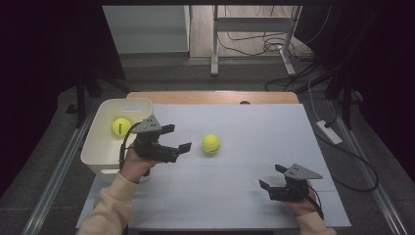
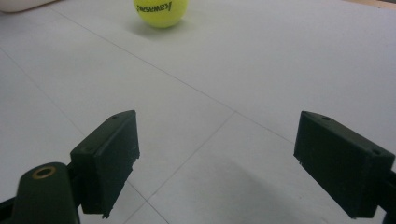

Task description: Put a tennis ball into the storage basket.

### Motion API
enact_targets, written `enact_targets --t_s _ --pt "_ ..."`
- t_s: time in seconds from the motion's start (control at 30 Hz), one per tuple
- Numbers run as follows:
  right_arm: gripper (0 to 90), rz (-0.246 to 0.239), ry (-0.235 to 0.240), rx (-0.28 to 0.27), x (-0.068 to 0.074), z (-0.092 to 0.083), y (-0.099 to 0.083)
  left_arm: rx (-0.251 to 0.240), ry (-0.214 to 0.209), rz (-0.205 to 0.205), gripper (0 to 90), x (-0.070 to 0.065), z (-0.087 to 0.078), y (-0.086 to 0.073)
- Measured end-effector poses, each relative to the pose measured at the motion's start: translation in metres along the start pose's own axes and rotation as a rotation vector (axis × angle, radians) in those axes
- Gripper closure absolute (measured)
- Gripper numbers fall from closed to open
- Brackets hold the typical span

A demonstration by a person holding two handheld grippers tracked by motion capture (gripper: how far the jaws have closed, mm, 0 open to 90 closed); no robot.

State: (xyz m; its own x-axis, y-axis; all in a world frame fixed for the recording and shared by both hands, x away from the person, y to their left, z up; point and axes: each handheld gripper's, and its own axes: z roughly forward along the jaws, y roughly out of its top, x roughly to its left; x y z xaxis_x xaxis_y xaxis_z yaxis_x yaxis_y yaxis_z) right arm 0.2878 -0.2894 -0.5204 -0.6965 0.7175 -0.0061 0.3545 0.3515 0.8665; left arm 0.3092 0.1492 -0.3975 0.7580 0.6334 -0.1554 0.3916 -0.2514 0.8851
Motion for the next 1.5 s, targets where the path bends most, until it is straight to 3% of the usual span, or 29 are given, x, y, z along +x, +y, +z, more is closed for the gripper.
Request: enact_targets --t_s 0.2,0.6,1.07,1.5 --pt "14.1 0.003 0.007 -0.011 0.001 -0.002 0.001 0.020 -0.014 0.023 9.1 -0.006 0.012 0.006" --pt "14.1 0.007 0.013 -0.028 0.001 -0.004 0.003 0.054 -0.013 0.024 9.1 -0.010 0.029 0.011" --pt "14.1 0.011 0.004 -0.034 0.001 -0.007 0.003 0.099 0.004 0.006 9.0 -0.005 0.054 0.014" --pt "14.1 0.002 0.013 -0.032 0.000 -0.002 0.006 0.147 0.034 0.015 8.5 0.000 0.074 0.012"
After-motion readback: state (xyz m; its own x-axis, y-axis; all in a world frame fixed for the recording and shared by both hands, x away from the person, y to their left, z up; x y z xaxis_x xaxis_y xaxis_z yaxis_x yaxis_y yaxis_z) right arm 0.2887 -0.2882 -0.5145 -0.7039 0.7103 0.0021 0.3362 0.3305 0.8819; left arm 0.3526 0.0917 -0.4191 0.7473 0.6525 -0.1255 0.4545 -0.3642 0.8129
